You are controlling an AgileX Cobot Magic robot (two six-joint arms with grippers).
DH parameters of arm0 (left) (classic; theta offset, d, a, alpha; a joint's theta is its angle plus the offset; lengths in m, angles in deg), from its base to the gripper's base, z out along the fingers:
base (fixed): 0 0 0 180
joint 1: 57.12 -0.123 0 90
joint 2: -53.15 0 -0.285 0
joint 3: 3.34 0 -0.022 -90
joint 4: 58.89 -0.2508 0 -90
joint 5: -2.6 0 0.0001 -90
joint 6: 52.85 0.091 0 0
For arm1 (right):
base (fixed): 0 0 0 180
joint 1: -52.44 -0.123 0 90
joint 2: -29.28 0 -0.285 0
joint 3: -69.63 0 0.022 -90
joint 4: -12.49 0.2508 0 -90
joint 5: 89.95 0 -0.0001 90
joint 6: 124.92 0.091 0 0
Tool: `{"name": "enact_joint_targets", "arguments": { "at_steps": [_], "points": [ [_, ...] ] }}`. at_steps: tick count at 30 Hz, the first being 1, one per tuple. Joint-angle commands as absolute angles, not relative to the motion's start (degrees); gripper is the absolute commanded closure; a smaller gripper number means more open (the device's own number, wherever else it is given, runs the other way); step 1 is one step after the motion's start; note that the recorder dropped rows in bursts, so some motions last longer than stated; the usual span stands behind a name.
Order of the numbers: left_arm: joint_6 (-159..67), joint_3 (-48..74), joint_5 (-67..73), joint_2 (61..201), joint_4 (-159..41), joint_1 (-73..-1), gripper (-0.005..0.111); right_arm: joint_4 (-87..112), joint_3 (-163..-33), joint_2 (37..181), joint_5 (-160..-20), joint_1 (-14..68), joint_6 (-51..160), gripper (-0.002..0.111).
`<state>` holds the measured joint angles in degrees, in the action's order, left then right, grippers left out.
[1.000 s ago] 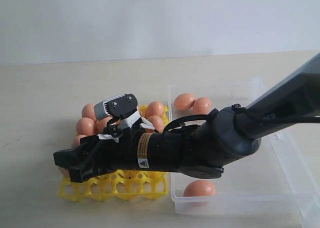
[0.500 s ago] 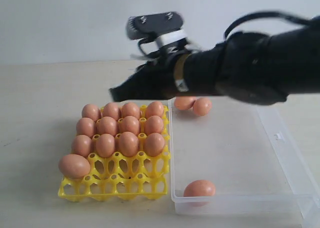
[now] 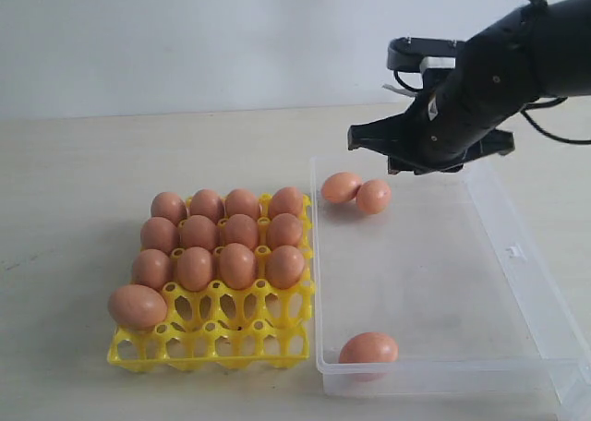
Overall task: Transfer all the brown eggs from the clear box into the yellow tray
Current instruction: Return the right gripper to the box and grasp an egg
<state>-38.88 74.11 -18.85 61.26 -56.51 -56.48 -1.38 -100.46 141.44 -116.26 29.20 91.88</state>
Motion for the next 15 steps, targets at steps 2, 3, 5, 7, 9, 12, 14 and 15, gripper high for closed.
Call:
{"name": "enact_joint_targets", "arguments": {
  "at_steps": [2, 3, 5, 7, 9, 12, 14, 15],
  "points": [
    [-39.30, 73.88, -18.22, 60.94, -56.05, -56.45, 0.107, 6.52, -101.05, 146.56, -108.14, 31.11, 100.43, 0.048],
    [-39.30, 73.88, -18.22, 60.94, -56.05, -56.45, 0.107, 6.52, -101.05, 147.23, -106.68, 31.11, 101.79, 0.047],
    [-39.30, 73.88, -18.22, 60.94, -56.05, -56.45, 0.107, 6.52, -101.05, 148.56, -104.25, 31.11, 103.60, 0.047],
    [-39.30, 73.88, -18.22, 60.94, -56.05, -56.45, 0.107, 6.52, -101.05, 150.12, -102.91, 31.26, 106.48, 0.047],
    [-39.30, 73.88, -18.22, 60.94, -56.05, -56.45, 0.107, 6.27, -101.32, 151.94, -102.17, 31.29, 110.52, 0.047],
    [-39.30, 73.88, -18.22, 60.94, -56.05, -56.45, 0.107, 5.86, -102.26, 154.06, -102.40, 31.56, 112.15, 0.047],
    [-39.30, 73.88, -18.22, 60.94, -56.05, -56.45, 0.107, 5.86, -102.92, 155.10, -102.16, 31.56, 112.15, 0.047],
    [-39.30, 73.88, -18.22, 60.94, -56.05, -56.45, 0.107, 5.86, -103.44, 155.69, -102.16, 31.56, 112.15, 0.047]
  ]
}}
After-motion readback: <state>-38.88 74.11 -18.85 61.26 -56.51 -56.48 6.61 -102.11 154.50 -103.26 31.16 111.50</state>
